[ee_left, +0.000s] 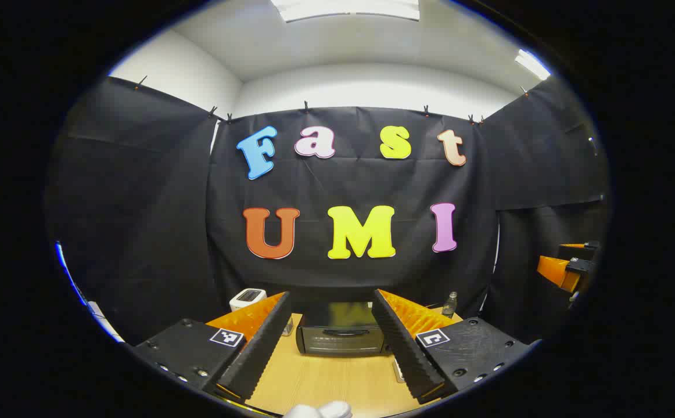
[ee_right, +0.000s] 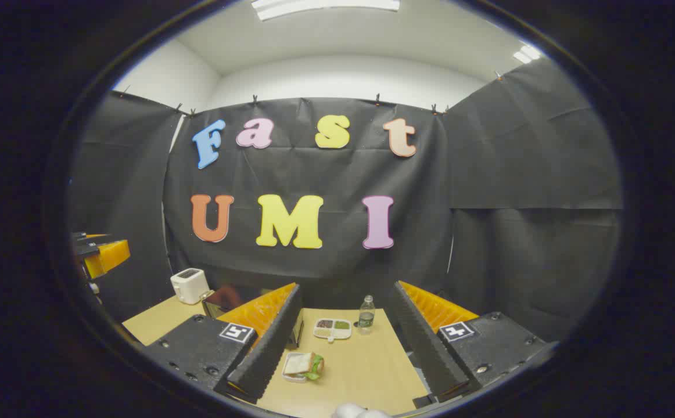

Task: Open the electric oven with the left hand, put the food in, and close the electric oven.

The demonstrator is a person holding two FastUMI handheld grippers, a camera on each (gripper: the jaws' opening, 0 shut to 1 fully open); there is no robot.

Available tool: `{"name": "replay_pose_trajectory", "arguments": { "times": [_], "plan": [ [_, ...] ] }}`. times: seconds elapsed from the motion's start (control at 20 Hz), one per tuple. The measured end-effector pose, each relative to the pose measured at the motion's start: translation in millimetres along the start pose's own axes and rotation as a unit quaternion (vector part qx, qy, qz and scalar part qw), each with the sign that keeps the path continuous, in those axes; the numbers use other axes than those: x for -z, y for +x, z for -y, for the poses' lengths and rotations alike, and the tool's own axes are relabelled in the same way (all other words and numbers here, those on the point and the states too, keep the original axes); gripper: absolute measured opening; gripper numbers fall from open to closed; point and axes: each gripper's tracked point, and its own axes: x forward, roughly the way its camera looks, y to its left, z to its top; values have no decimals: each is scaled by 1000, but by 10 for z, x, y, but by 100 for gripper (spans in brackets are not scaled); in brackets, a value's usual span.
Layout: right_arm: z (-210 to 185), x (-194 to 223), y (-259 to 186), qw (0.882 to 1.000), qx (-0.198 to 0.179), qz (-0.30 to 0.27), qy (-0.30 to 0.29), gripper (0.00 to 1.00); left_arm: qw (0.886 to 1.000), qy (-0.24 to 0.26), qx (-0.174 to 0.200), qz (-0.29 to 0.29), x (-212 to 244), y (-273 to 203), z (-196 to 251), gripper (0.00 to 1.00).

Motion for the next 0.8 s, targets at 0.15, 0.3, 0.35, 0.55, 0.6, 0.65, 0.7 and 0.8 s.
{"name": "replay_pose_trajectory", "arguments": {
  "times": [0.15, 0.3, 0.35, 0.55, 0.6, 0.65, 0.7, 0.8],
  "plan": [
    [-76, -15, 20, 1000, -7, 1, 0, 90, 1000, 5, -3, -5, 14, -4, -36, 92],
    [-117, -23, 17, 1000, -9, 3, 1, 90, 1000, 5, -3, -5, 19, 3, -65, 92],
    [-122, -36, 12, 1000, -9, 4, 0, 90, 1000, 4, -3, -5, 16, 11, -71, 92],
    [-108, -42, 11, 1000, -3, 5, 1, 90, 1000, 6, 0, -1, -16, 35, -77, 92],
    [-106, -42, 13, 1000, -2, 4, 3, 90, 1000, 6, 1, 0, -16, 57, -85, 92],
    [-102, -28, 15, 1000, -1, 4, 4, 90, 1000, 5, 4, -1, -12, 69, -76, 92],
    [-96, -28, 7, 1000, 1, 3, 4, 90, 1000, 6, 5, 0, 6, 90, -74, 92],
    [-87, 0, 26, 1000, 1, 5, 3, 90, 1000, 13, 4, -3, 68, 138, -89, 92]
  ]
}}
